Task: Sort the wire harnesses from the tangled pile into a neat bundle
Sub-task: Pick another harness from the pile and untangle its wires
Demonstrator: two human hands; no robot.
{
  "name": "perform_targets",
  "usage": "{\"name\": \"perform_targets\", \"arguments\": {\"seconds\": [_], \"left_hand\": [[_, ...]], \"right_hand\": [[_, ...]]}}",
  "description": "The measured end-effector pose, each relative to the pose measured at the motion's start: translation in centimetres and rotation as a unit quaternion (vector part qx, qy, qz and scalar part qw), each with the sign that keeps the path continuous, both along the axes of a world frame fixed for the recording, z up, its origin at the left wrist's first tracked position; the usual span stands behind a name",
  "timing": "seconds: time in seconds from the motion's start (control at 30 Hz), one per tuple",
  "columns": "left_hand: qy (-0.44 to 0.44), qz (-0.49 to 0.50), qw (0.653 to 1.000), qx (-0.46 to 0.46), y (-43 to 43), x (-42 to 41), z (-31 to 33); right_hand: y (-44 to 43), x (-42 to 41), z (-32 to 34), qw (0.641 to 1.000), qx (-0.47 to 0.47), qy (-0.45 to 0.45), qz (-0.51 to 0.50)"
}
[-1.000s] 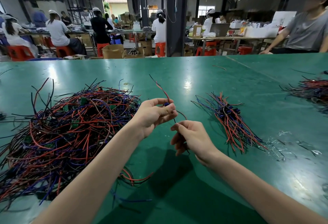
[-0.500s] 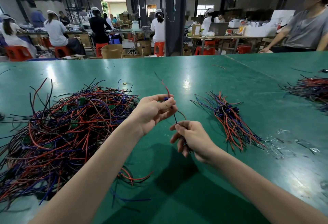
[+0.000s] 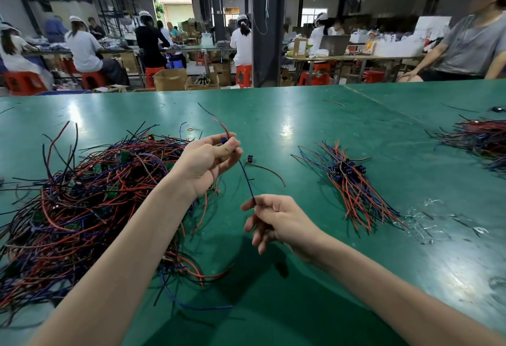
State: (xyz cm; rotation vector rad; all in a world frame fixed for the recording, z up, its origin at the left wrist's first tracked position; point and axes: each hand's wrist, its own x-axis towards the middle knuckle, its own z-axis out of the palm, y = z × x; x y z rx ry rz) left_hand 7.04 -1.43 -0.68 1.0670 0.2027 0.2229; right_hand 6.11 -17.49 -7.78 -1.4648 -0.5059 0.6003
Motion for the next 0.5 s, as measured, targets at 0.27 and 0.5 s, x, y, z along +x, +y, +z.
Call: {"name": "perform_targets", "arguments": {"seconds": [0.27,0.5], "left_hand": [[0.004,0.013,1.000,0.020,0.1,0.1,-0.1],[0.027,0.014,0.999,0.033,0.1,0.2,-0.8]], "right_hand": [[0.4,-0.3,0.0,0.998,0.030,0.052,0.026],[0.4,-0.6,0.1,0.992,0.040,0.096,0.072]]}}
